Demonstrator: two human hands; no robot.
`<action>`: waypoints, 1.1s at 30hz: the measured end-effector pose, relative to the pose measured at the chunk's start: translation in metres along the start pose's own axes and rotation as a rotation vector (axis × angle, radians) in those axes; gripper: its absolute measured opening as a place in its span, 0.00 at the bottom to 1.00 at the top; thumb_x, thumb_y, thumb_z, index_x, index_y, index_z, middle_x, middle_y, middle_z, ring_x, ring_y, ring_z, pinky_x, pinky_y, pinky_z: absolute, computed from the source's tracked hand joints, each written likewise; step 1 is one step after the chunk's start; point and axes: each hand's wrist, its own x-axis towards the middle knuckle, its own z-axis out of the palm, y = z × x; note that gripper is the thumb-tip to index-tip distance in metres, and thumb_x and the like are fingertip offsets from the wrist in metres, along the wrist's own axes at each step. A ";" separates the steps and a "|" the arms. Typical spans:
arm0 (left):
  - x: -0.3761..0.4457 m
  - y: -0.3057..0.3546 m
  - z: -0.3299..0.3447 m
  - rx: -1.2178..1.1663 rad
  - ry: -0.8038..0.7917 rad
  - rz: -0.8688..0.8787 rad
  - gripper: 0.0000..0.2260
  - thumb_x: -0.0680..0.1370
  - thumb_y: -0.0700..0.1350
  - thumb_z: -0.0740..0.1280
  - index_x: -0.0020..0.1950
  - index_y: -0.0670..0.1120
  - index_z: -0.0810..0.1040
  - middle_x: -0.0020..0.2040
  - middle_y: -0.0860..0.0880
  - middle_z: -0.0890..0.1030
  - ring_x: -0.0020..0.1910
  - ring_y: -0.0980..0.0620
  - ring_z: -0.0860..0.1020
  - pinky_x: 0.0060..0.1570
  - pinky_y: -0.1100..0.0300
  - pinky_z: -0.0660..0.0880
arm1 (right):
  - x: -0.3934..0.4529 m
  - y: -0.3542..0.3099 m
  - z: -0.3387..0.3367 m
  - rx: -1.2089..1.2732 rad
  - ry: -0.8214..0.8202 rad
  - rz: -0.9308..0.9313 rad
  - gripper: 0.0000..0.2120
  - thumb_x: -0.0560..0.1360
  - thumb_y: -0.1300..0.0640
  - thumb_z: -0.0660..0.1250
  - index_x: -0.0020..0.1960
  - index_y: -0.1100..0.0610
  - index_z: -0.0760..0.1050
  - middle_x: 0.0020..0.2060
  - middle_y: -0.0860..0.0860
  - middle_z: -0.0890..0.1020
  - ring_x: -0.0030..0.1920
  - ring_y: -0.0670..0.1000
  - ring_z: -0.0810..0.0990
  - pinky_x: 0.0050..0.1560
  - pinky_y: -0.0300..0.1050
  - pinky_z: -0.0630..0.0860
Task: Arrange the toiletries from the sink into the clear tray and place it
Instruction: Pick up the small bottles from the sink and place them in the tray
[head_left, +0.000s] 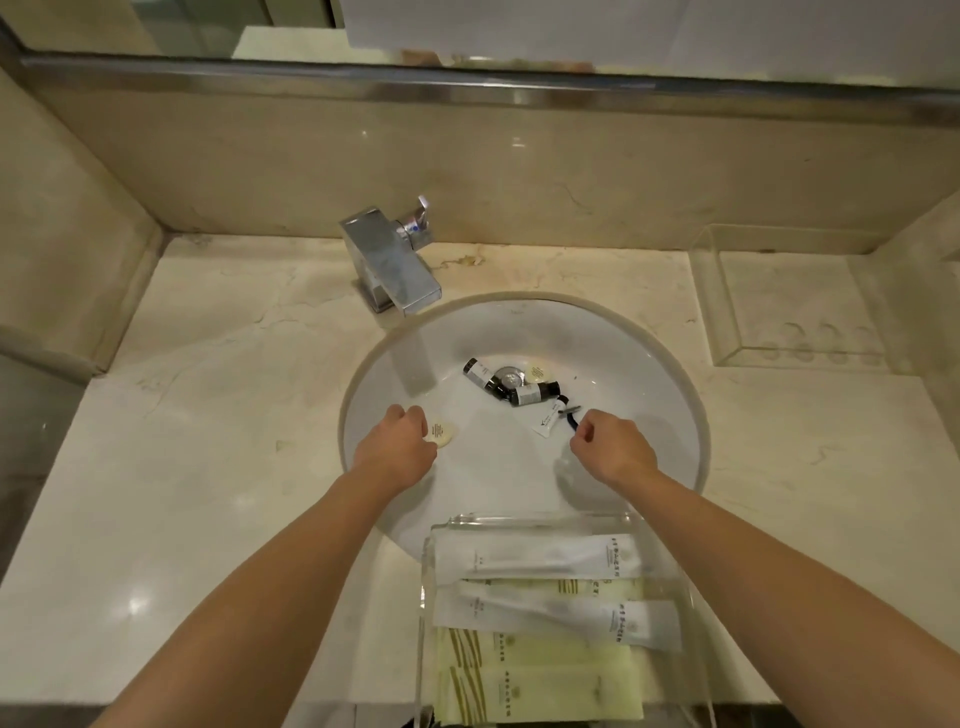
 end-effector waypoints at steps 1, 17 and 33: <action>0.005 0.002 0.003 0.003 -0.010 -0.019 0.11 0.77 0.46 0.63 0.57 0.44 0.71 0.58 0.45 0.71 0.51 0.42 0.75 0.50 0.53 0.73 | 0.007 -0.001 0.001 -0.015 -0.012 -0.010 0.06 0.76 0.57 0.58 0.42 0.51 0.72 0.38 0.49 0.78 0.37 0.52 0.75 0.33 0.42 0.69; 0.101 0.038 0.043 -0.064 0.094 -0.013 0.22 0.77 0.46 0.62 0.70 0.52 0.64 0.61 0.44 0.67 0.53 0.42 0.75 0.48 0.52 0.71 | 0.112 -0.019 0.047 -0.114 0.066 -0.302 0.12 0.75 0.60 0.62 0.58 0.52 0.71 0.52 0.54 0.71 0.50 0.55 0.73 0.42 0.48 0.73; 0.124 0.038 0.056 0.224 0.137 0.241 0.15 0.75 0.48 0.70 0.58 0.45 0.75 0.57 0.45 0.70 0.59 0.45 0.68 0.42 0.51 0.74 | 0.125 -0.012 0.062 -0.335 0.157 -0.417 0.13 0.70 0.58 0.68 0.54 0.57 0.73 0.51 0.53 0.73 0.51 0.55 0.72 0.45 0.48 0.72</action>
